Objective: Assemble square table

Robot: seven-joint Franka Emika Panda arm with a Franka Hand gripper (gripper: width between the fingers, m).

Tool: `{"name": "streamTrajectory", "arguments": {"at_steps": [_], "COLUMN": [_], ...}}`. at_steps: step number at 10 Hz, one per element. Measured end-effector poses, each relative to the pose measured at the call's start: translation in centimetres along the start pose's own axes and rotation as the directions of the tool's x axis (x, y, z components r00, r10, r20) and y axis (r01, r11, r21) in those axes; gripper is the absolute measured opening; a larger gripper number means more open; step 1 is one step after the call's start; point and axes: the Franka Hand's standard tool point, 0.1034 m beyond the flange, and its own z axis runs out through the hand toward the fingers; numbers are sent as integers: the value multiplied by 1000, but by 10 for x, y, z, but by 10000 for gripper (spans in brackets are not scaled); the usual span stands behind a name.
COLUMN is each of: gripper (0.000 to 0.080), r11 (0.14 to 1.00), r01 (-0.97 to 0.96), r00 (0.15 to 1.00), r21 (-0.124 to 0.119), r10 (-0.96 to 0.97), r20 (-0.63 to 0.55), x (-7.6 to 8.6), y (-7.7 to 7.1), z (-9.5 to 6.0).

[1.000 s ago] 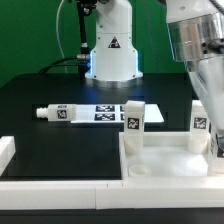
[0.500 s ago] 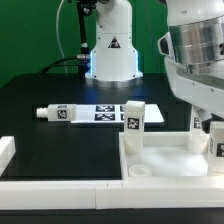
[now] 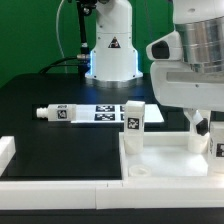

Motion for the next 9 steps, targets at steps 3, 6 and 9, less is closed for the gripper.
{"name": "streamTrajectory", "arguments": {"at_steps": [3, 6, 9], "gripper": [649, 385, 285], "r11": [883, 896, 963], "r01": [463, 438, 261], "r00": [884, 897, 963], "r21": [-78, -76, -68], "r10": [-466, -441, -264], "r20": [-31, -32, -45], "x": [11, 11, 11], "y": [1, 1, 1], "z": [-8, -7, -7]}}
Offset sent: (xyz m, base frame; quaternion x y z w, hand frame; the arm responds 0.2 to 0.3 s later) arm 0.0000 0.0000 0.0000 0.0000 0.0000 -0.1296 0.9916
